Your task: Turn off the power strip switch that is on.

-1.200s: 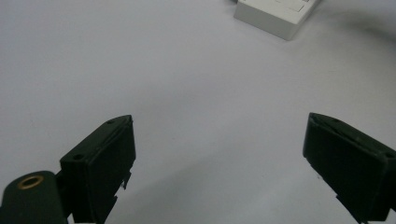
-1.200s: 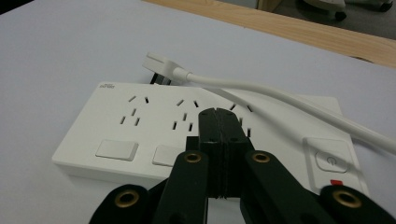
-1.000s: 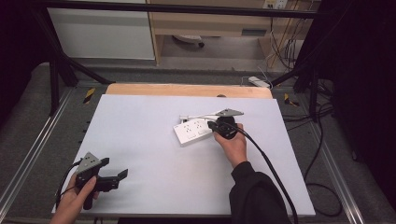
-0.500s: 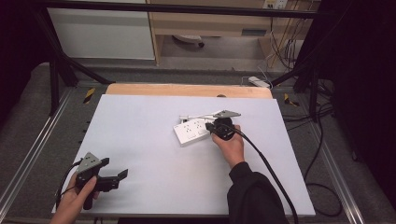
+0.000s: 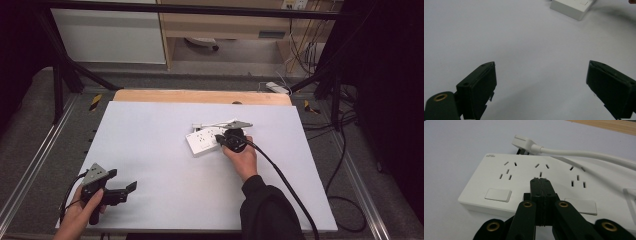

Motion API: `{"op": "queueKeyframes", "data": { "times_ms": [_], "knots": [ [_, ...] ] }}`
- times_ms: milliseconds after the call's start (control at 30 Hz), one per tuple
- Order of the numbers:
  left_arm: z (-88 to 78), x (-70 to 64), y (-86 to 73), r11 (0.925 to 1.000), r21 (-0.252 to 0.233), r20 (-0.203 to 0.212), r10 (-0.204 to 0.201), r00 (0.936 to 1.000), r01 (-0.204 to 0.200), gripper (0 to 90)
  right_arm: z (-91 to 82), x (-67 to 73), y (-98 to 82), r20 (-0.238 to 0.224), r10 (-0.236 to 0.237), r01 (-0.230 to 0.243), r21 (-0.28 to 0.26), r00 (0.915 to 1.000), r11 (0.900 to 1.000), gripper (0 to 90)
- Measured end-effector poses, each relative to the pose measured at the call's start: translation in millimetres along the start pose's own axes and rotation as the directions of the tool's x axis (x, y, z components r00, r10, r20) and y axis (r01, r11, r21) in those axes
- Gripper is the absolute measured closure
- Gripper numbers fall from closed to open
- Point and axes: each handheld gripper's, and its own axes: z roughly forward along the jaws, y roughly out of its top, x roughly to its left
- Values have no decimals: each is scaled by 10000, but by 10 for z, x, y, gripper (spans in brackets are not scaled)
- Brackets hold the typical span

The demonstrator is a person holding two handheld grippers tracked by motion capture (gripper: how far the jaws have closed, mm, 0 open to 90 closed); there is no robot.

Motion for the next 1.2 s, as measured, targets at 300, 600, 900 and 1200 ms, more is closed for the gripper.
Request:
{"op": "queueKeyframes", "data": {
  "times_ms": [300,600,900,1200],
  "knots": [
    [-3,-1,0,10000,4,14,11,10000,-11,94,29,44,-5,-92,-58,59,35,9999,10000,900],
    [-3,-1,0,10000,0,20,8,10000,-8,94,51,85,1,-139,-100,101,35,9999,9999,900],
    [-4,-3,1,10000,0,27,18,10000,-18,94,55,113,0,-186,-183,183,10,9997,9998,900],
    [-4,-4,0,10000,11,32,18,10000,-18,94,54,122,-3,-166,-236,235,-8,9996,9997,900]
  ]
}}
